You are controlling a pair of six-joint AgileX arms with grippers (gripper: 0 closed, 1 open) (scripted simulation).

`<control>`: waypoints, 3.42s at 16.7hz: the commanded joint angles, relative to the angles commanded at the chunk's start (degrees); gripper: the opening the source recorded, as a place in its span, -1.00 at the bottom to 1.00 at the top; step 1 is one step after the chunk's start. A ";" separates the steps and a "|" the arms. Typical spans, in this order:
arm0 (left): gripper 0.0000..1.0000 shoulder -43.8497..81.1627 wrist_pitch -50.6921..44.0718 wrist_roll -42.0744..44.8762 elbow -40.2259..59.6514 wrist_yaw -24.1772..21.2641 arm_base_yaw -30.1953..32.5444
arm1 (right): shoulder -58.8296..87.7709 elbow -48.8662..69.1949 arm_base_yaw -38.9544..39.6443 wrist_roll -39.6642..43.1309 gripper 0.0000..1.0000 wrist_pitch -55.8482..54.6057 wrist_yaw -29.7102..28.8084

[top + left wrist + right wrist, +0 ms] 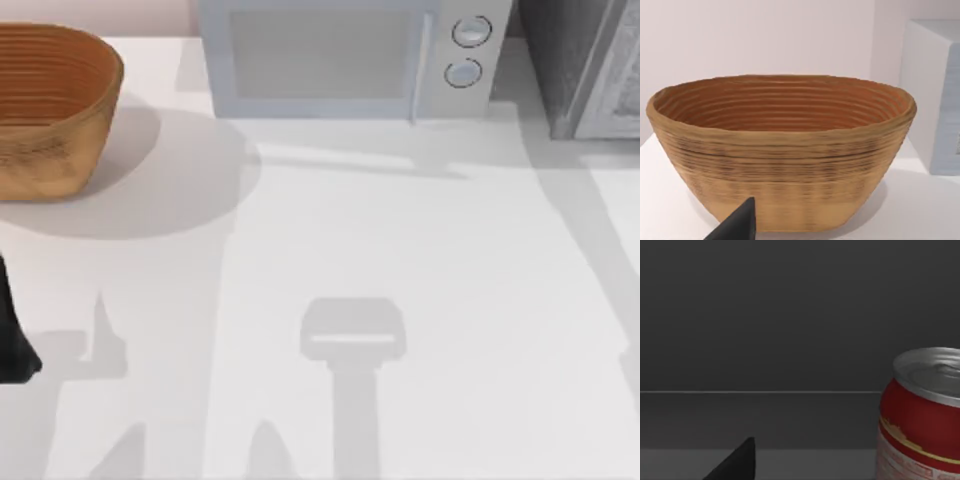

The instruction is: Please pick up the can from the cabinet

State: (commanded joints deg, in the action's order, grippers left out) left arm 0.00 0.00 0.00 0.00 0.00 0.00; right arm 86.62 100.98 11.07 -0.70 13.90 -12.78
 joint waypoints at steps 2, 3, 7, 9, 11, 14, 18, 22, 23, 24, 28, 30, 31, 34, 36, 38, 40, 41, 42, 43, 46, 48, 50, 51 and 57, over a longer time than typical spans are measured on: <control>1.00 0.00 0.00 0.00 0.00 0.00 0.00 | 1.74 1.43 -0.44 0.00 1.00 -0.32 0.42; 1.00 0.00 0.00 0.00 0.00 0.00 0.00 | 1.84 1.51 -0.46 0.00 1.00 -0.34 0.44; 1.00 0.00 0.00 0.00 0.00 0.00 0.00 | 1.84 1.51 -0.46 0.00 0.85 -0.34 0.44; 1.00 0.00 0.00 0.00 0.00 0.00 0.00 | 1.84 1.51 -0.46 0.00 0.55 -0.34 0.44; 1.00 0.00 0.00 0.00 0.00 0.00 0.00 | 1.84 1.51 -0.46 0.00 0.25 -0.34 0.44; 1.00 0.00 0.00 0.00 0.00 0.00 0.00 | 1.84 1.51 -0.46 0.00 -0.21 -0.34 0.44; 1.00 0.00 0.00 0.00 0.00 0.00 0.00 | 1.84 1.51 -0.46 0.00 -0.81 -0.34 0.44; 1.00 0.00 0.00 0.00 0.00 0.00 0.00 | 1.84 1.51 -0.46 0.00 -1.00 -0.34 0.44; 1.00 0.00 0.00 0.00 0.00 0.00 0.00 | 1.84 1.51 -0.46 0.00 -1.00 -0.34 0.44; 1.00 0.00 0.00 0.00 0.00 0.00 0.00 | 1.84 1.51 -0.46 0.00 -1.00 -0.34 0.44; 1.00 0.00 0.00 0.00 0.00 0.00 0.00 | 1.77 1.50 -0.40 -0.07 -1.00 -0.33 0.45; 1.00 0.00 0.00 0.00 0.00 0.00 0.00 | 0.87 1.58 0.26 -0.06 -1.00 0.59 -0.15; 1.00 0.00 0.00 0.00 0.00 0.00 0.00 | -0.46 1.73 1.14 -0.05 -1.00 1.94 -1.02; 1.00 0.00 0.00 0.00 0.00 0.00 0.00 | -6.85 2.55 5.33 -0.03 -1.00 9.18 -5.23; 1.00 0.00 0.00 0.00 0.00 0.00 0.00 | -12.34 3.07 8.76 0.01 -1.00 15.87 -8.58; 1.00 0.00 0.00 0.00 0.00 0.00 0.00 | -17.35 3.46 11.90 0.07 -1.00 21.20 -11.61; 1.00 0.00 0.00 0.00 0.00 0.00 0.00 | -20.16 3.75 13.98 0.12 -1.00 24.07 -13.60; 1.00 0.00 0.00 0.00 0.00 0.00 0.00 | -20.67 3.82 14.41 0.13 -1.00 24.60 -14.01; 1.00 0.00 0.00 0.00 0.00 0.00 0.00 | -20.71 3.82 14.44 0.13 -1.00 24.64 -14.04; 1.00 0.00 0.00 0.00 0.00 0.00 0.00 | -20.71 3.82 14.44 0.13 -1.00 24.64 -14.04; 1.00 0.00 0.00 0.00 0.00 0.00 0.00 | -20.60 3.69 14.20 0.05 -1.00 24.49 -13.93; 1.00 0.00 0.00 0.00 0.00 0.00 0.00 | -21.57 1.93 13.89 0.09 -1.00 23.98 -13.40; 1.00 0.00 0.00 0.00 0.00 0.00 0.00 | -23.98 -2.29 13.04 0.16 -1.00 22.64 -12.22; 1.00 0.00 0.00 0.00 0.00 0.00 0.00 | -25.71 -5.30 12.40 0.20 -1.00 21.66 -11.44; 1.00 0.00 0.00 0.00 0.00 0.00 0.00 | -41.88 -32.31 6.17 0.31 -1.00 12.23 -4.99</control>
State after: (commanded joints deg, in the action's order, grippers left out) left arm 0.00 0.00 0.00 0.00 0.00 0.00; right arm 44.74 68.68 17.25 -0.39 26.13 -17.77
